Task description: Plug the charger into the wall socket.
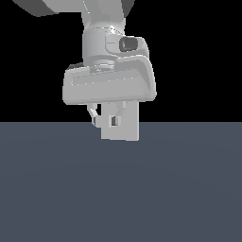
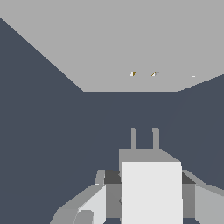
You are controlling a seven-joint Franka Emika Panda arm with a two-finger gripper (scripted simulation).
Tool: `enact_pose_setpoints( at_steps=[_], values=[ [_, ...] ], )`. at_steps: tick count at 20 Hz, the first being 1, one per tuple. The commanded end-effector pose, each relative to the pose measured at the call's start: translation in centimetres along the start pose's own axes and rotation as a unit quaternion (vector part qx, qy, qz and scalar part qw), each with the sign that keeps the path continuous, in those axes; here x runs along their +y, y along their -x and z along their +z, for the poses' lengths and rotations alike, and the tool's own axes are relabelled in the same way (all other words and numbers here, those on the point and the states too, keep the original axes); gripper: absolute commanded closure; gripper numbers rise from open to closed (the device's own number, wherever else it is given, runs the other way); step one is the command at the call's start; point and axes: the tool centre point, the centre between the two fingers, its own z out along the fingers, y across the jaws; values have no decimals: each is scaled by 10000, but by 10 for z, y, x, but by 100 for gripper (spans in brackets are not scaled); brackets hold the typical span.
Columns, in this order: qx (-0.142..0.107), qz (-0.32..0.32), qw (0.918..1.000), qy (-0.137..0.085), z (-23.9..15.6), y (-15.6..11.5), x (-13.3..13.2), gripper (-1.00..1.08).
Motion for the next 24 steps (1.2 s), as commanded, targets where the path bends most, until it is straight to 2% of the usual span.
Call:
enact_pose_setpoints(
  at_steps=[1, 7, 18, 24],
  values=[
    [1, 4, 10000, 0, 0, 0, 0, 108],
    [-1, 1, 10000, 0, 0, -5, 0, 108],
    [-1, 0, 10000, -2, 2, -42, 0, 108],
    [0, 2, 10000, -1, 2, -51, 0, 108]
  ],
)
